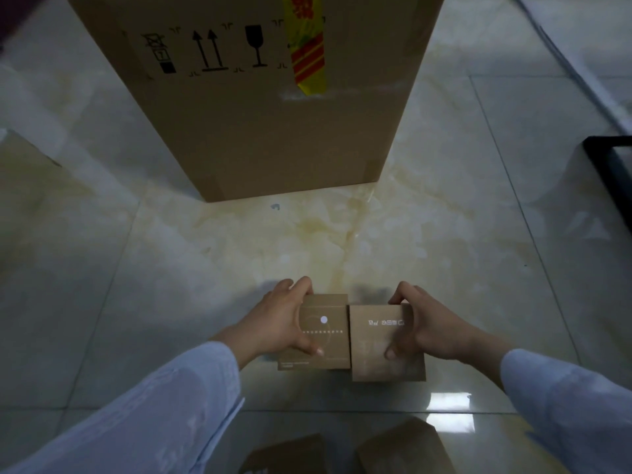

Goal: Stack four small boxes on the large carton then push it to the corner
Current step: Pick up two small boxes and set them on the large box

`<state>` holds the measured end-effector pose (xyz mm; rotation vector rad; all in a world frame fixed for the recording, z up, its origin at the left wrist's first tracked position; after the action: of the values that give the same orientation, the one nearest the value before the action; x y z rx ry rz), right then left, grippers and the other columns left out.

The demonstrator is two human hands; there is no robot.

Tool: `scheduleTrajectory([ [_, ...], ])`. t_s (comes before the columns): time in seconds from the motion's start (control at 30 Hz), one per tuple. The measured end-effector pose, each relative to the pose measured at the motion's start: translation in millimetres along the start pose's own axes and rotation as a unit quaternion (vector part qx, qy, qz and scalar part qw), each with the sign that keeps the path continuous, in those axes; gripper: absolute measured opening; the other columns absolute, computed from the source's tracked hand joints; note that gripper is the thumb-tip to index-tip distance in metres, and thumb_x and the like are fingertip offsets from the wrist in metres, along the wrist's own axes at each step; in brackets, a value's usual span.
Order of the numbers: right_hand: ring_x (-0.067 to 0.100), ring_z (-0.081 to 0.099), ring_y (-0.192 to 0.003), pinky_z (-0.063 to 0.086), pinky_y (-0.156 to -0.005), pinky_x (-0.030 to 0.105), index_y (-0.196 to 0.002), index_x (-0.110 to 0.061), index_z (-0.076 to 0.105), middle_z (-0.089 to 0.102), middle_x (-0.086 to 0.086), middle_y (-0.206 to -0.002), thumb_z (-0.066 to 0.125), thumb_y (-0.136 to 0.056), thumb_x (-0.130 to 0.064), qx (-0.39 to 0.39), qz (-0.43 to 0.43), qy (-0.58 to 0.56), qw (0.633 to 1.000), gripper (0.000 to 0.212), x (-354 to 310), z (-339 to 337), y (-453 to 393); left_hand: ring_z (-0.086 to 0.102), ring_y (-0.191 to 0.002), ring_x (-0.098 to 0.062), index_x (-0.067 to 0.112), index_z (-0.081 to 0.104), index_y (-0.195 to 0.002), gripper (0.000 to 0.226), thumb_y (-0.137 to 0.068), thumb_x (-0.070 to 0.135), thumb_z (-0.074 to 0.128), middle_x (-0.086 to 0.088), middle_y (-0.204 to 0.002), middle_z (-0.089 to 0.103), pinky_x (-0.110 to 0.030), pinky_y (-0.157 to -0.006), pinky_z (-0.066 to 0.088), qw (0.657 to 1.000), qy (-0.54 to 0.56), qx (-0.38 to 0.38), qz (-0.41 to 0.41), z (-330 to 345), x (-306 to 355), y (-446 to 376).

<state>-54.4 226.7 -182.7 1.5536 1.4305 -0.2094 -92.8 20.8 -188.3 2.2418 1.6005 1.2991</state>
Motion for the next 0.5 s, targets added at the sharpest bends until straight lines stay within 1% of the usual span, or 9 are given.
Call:
scheduleTrajectory([
  [0.07,0.015,0.051,-0.094,0.043,-0.064,0.011,-0.086,-0.026,0.048,0.047,0.002,-0.105,0.091,-0.045,-0.020,0.018,0.004,-0.049,0.999,0.059,4.2,-2.1,2.7,0.047,-0.099,-0.013,0.030,0.043,-0.100,0.072,-0.045,0.031,0.089,0.002,-0.115,0.041,-0.024,-0.083,0.041,0.997,0.077,0.031,-0.003,-0.4,-2.2,6.0],
  [0.1,0.014,0.051,-0.096,0.043,-0.066,0.011,-0.088,-0.024,0.050,0.046,0.001,-0.106,0.091,-0.046,-0.018,0.023,0.006,-0.072,0.997,0.059,6.1,-2.2,4.0,0.046,-0.100,-0.012,0.030,0.045,-0.103,0.072,-0.047,0.026,0.090,0.002,-0.118,0.038,-0.020,-0.083,0.037,0.993,0.107,0.044,-0.007,-0.6,-3.5,8.9],
  [0.17,0.016,0.051,-0.100,0.045,-0.070,0.015,-0.092,-0.023,0.052,0.045,0.001,-0.109,0.090,-0.048,-0.018,0.025,0.010,-0.110,0.994,0.059,8.4,-0.8,6.4,0.045,-0.103,-0.011,0.030,0.047,-0.106,0.073,-0.048,0.019,0.090,0.000,-0.121,0.035,-0.016,-0.086,0.035,0.987,0.148,0.059,-0.013,0.1,-6.1,13.3],
  [0.23,0.020,0.054,-0.102,0.051,-0.074,0.024,-0.099,-0.026,0.052,0.045,0.003,-0.113,0.090,-0.048,-0.017,0.031,0.016,-0.152,0.988,0.063,9.8,1.1,6.9,0.046,-0.105,-0.014,0.028,0.048,-0.109,0.074,-0.048,0.016,0.089,-0.001,-0.122,0.034,-0.017,-0.090,0.035,0.983,0.173,0.062,-0.020,0.9,-7.9,15.6],
  [0.27,0.022,0.056,-0.101,0.053,-0.076,0.028,-0.105,-0.028,0.051,0.046,0.005,-0.115,0.090,-0.048,-0.015,0.037,0.023,-0.180,0.983,0.070,10.5,1.8,6.6,0.047,-0.107,-0.015,0.029,0.048,-0.111,0.076,-0.048,0.015,0.089,-0.002,-0.122,0.034,-0.018,-0.091,0.036,0.981,0.182,0.067,-0.026,0.2,-9.5,15.9],
  [0.3,0.023,0.058,-0.099,0.055,-0.076,0.031,-0.113,-0.030,0.047,0.047,0.006,-0.116,0.090,-0.049,-0.012,0.041,0.031,-0.211,0.976,0.079,11.6,2.5,6.7,0.046,-0.108,-0.017,0.031,0.046,-0.113,0.080,-0.048,0.014,0.089,-0.002,-0.122,0.034,-0.020,-0.093,0.037,0.978,0.193,0.075,-0.034,-1.4,-11.5,16.4],
  [0.37,0.023,0.060,-0.099,0.054,-0.075,0.030,-0.126,-0.031,0.037,0.050,0.007,-0.115,0.089,-0.051,-0.007,0.039,0.053,-0.259,0.964,0.094,11.4,3.6,6.6,0.045,-0.111,-0.019,0.039,0.037,-0.125,0.097,-0.048,0.012,0.090,-0.003,-0.121,0.035,-0.029,-0.098,0.041,0.963,0.244,0.095,-0.061,-7.3,-19.5,17.5],
  [0.43,0.022,0.061,-0.098,0.053,-0.072,0.026,-0.131,-0.031,0.032,0.055,0.010,-0.113,0.087,-0.053,-0.007,0.037,0.070,-0.297,0.952,0.099,10.8,2.8,6.3,0.051,-0.109,-0.020,0.043,0.026,-0.135,0.111,-0.050,0.012,0.090,-0.003,-0.119,0.044,-0.033,-0.093,0.047,0.934,0.330,0.104,-0.085,-11.5,-26.5,20.5],
  [0.5,0.023,0.063,-0.096,0.055,-0.068,0.025,-0.132,-0.030,0.032,0.059,0.013,-0.112,0.084,-0.057,-0.001,0.052,0.072,-0.332,0.939,0.095,6.3,-2.9,5.0,0.059,-0.103,-0.017,0.038,0.026,-0.137,0.105,-0.055,0.014,0.088,-0.004,-0.115,0.055,-0.026,-0.079,0.052,0.910,0.384,0.121,-0.095,-18.8,-28.3,23.1],
])
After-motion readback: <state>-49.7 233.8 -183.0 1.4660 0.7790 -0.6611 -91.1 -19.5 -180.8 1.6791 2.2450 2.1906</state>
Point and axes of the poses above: each hand's wrist, its own y-axis away from the middle knuckle, its own z-axis out of the palm, x = y × z, the point moved 8 cm from there along -y, towards the middle knuckle
